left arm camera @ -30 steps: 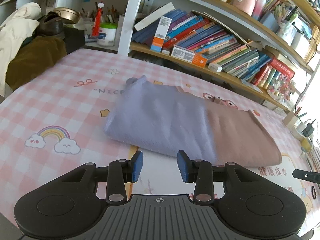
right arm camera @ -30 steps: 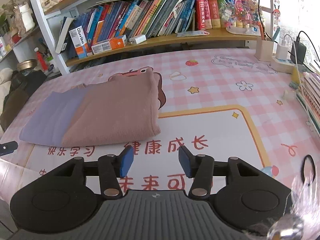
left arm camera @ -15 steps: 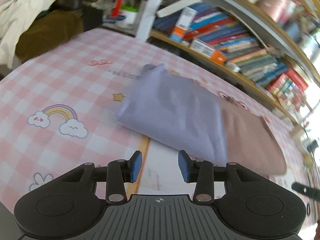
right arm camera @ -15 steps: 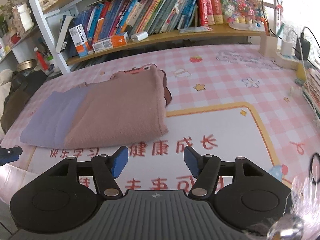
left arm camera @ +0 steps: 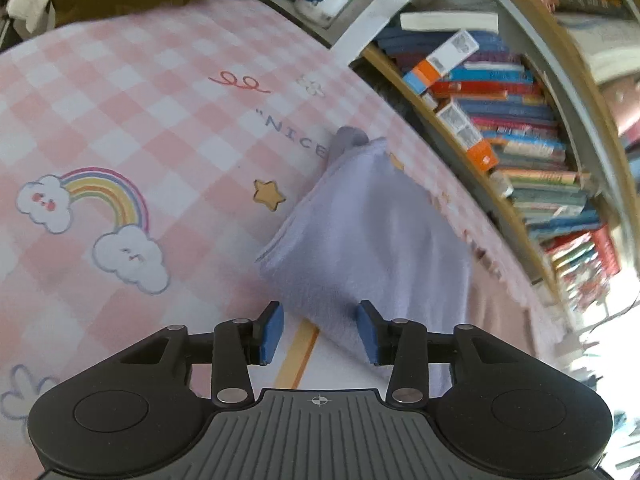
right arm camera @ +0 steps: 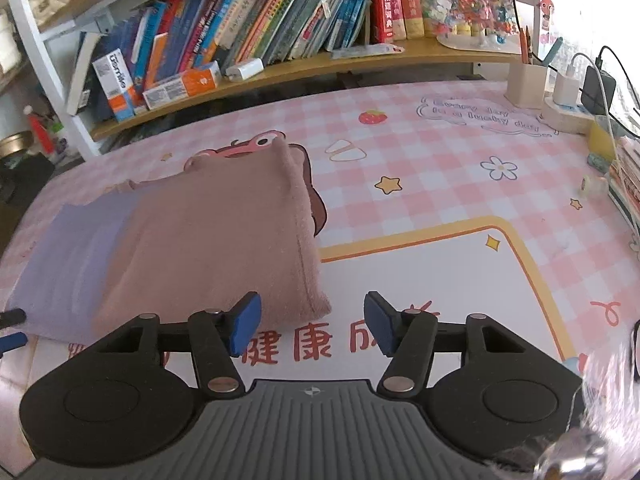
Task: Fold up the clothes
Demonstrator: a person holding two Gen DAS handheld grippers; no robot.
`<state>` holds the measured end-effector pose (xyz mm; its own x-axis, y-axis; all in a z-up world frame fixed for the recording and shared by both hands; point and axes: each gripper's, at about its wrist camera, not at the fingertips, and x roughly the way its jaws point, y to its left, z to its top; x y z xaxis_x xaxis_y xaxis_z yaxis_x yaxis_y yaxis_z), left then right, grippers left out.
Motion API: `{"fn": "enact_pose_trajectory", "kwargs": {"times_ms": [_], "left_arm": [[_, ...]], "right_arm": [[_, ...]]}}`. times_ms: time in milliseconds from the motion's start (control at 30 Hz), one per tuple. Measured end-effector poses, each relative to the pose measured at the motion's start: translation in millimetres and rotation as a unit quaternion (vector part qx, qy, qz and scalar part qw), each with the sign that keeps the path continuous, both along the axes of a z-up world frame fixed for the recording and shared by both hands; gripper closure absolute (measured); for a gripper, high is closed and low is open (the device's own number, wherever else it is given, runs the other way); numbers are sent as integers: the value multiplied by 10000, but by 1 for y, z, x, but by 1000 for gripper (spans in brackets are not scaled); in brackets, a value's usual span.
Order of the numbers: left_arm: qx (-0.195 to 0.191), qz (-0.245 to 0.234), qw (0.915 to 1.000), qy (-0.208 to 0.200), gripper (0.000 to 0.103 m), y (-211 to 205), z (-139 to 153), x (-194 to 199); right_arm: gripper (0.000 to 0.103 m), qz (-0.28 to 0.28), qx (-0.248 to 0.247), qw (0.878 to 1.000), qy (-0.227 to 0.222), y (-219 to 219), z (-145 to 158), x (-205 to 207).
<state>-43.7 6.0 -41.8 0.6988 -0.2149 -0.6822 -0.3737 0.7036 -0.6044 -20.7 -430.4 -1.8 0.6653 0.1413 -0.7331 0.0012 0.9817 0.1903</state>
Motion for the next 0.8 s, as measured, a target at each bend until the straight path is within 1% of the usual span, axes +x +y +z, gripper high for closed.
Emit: {"fn": "enact_pose_trajectory", "kwargs": {"times_ms": [67,100,167,267,300,367,400,433,467,500,600,700,800], "left_arm": [[-261,112,9996,4,56,5,-2,3],[-439,197,9988,0,52,8,-4,4],[-871,474,9951,-2,51,14,-9,4],[-1336,845,9874,7,51,20,-16,3],[-1438,925,9853,-5,51,21,-18,4],[-1625,1069,9809,-39,51,24,-22,6],[-1718,1141,9785,-56,54,25,-24,6],[-1728,1158,9781,-55,56,26,-25,7],[-1714,1159,9784,-49,62,26,-26,8],[-1699,1160,9786,-43,75,27,-27,8],[-1655,1162,9793,-24,86,29,-30,10],[-1606,1146,9803,-19,93,32,-32,11],[-1183,1049,9872,-183,96,34,-19,9]], "right_arm": [[48,-32,1,10000,32,2,-1,5],[49,-42,2,10000,55,2,-3,8],[51,-61,14,9999,142,4,-7,12],[57,-67,63,9995,318,6,-14,19],[60,-75,84,9993,370,7,-16,20],[62,-86,132,9989,431,8,-20,21],[64,-82,148,9989,448,9,-20,21],[66,-67,160,9988,458,10,-21,21],[67,-52,171,9987,468,10,-21,21],[68,-34,174,9987,471,11,-21,22],[69,-42,160,9987,482,14,-21,22],[69,-72,168,9986,505,16,-20,21],[70,-16,231,9983,532,20,-20,21]]}}
